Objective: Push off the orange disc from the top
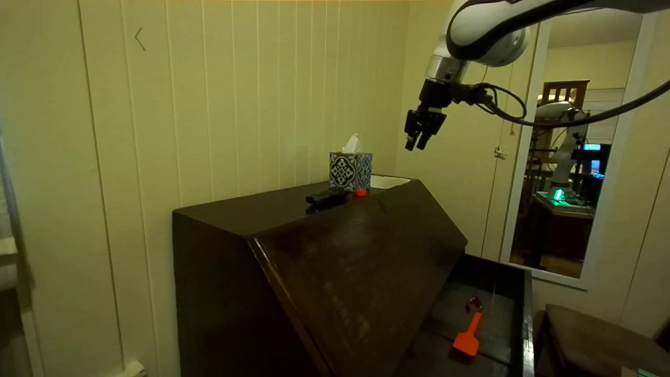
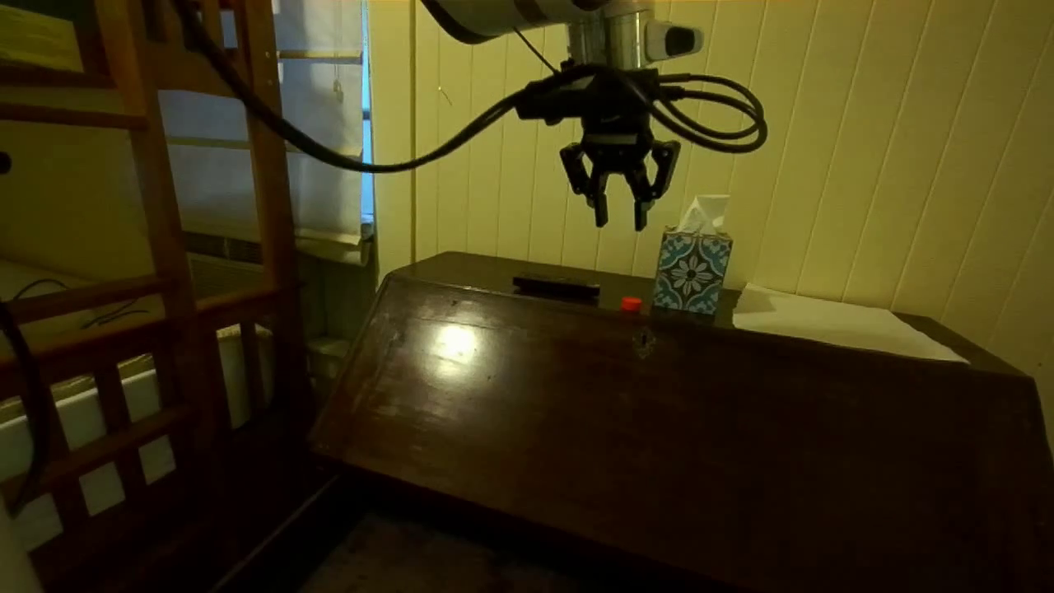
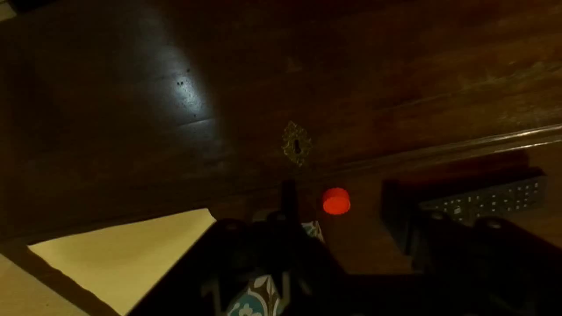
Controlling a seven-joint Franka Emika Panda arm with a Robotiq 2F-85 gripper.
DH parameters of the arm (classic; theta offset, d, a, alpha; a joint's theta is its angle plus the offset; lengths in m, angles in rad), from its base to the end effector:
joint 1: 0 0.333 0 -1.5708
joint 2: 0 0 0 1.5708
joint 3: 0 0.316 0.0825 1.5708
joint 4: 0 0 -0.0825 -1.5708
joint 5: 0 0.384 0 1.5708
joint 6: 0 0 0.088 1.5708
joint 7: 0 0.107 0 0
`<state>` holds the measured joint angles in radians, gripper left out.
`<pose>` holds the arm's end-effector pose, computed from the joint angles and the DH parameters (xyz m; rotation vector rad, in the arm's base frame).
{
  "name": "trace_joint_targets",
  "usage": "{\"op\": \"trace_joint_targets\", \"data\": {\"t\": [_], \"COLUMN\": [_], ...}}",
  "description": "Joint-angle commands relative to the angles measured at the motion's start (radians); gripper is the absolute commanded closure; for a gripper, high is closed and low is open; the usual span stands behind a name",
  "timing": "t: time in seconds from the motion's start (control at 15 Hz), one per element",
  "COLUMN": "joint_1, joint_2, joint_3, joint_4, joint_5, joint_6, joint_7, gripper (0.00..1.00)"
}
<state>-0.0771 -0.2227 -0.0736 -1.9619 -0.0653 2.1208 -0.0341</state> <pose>0.5179 -0.0852 0.6096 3.0048 -0.1421 0.5715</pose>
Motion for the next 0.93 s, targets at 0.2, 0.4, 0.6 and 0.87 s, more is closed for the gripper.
{"op": "trace_joint_targets", "data": {"t": [0.2, 0.4, 0.6, 0.87], "joint_1": [0.010, 0.011, 0.011, 0.020], "joint_2": [0.132, 0.174, 0.175, 0.260], "joint_3": [0.008, 0.009, 0.009, 0.015], "joint_4": [0.138, 0.176, 0.182, 0.225], "joint_5": [0.001, 0.001, 0.001, 0.025], "joint_6": [-0.002, -0.002, -0.003, 0.053], "joint_7": [-0.005, -0.005, -0.005, -0.021], "gripper": [0.74, 0.84, 0.96, 1.00]}}
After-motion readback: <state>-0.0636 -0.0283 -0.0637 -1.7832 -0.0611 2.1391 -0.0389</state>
